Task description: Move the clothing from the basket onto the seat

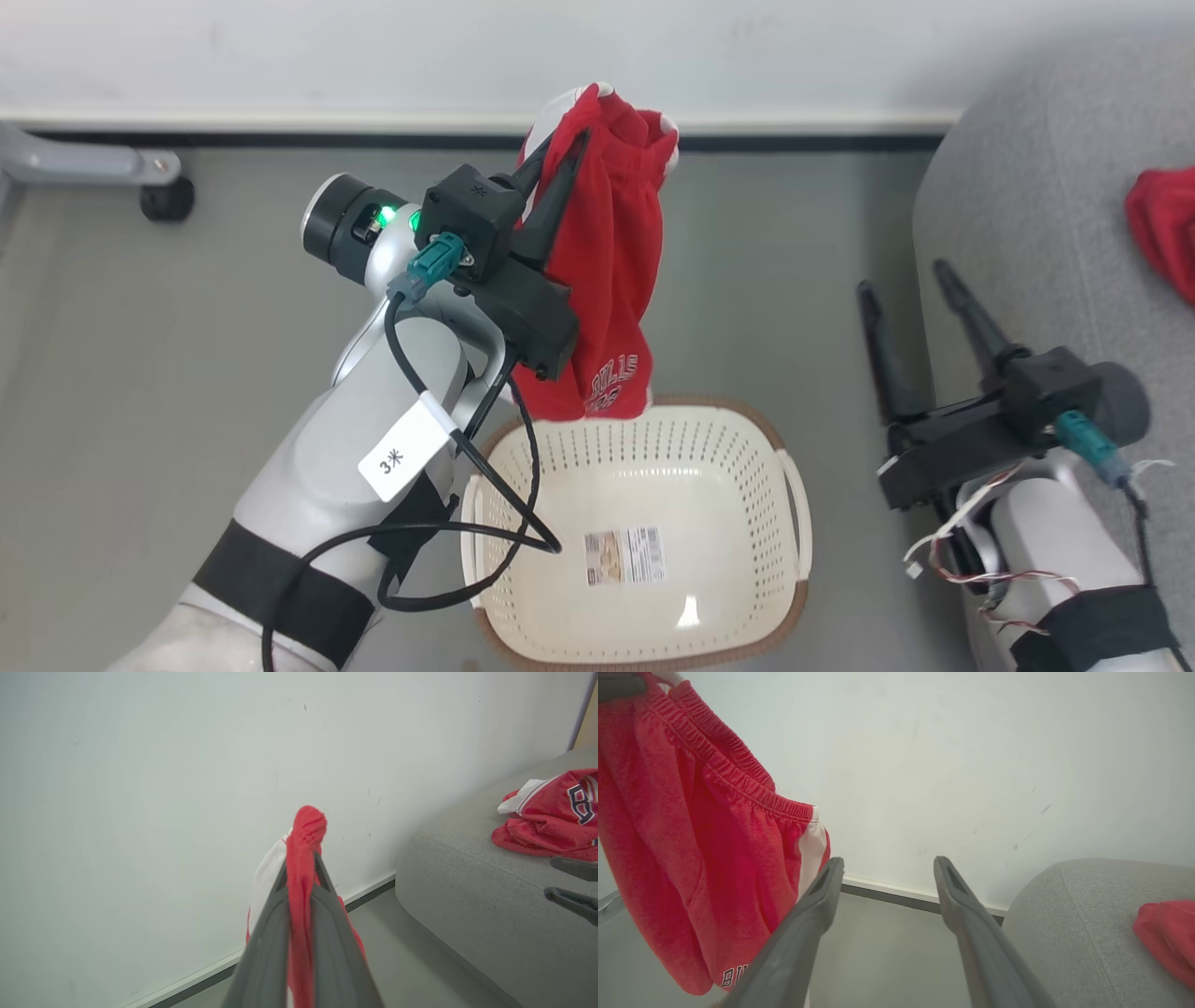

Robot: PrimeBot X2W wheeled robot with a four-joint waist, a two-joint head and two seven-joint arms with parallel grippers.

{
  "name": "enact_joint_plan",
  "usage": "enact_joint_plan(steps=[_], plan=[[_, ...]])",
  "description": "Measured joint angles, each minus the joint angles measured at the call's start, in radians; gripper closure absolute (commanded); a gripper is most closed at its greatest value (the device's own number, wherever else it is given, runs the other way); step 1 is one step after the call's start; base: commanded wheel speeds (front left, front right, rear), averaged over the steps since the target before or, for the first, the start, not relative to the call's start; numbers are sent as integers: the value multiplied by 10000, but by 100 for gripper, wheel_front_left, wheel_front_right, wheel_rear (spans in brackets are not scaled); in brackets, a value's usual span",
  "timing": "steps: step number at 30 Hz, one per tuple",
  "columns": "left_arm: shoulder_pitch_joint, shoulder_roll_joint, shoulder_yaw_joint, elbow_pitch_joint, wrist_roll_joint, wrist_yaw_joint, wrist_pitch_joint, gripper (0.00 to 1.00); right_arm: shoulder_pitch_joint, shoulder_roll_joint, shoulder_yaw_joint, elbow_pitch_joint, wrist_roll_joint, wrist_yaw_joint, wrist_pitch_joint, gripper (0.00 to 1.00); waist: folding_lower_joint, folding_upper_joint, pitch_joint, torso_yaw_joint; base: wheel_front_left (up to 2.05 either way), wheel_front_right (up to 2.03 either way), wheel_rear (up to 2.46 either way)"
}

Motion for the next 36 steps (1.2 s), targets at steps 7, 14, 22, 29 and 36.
enact_joint_plan(steps=[7,14,22,29,36], plan=[[32,-10,-161,36,-232,-167,-25,100,-56,165,491,800,-52,364,0,0,0,0,-950,75,0,0,0],[282,-19,-297,238,-410,-263,-27,100,-51,445,1229,1693,-142,671,2,0,0,0,-1885,93,0,0,0],[816,-13,-1127,-163,-853,-347,94,100,-11,525,1885,2568,-234,794,2,0,0,0,-2923,153,0,0,0],[1182,-4,-1795,-1043,-1279,-336,387,100,15,767,2249,3196,-234,813,2,0,0,1,-3527,480,0,0,0],[1255,33,-2196,-1618,-1453,-244,639,100,-51,1003,2573,3862,-213,882,2,0,0,0,-3767,908,0,0,0]])
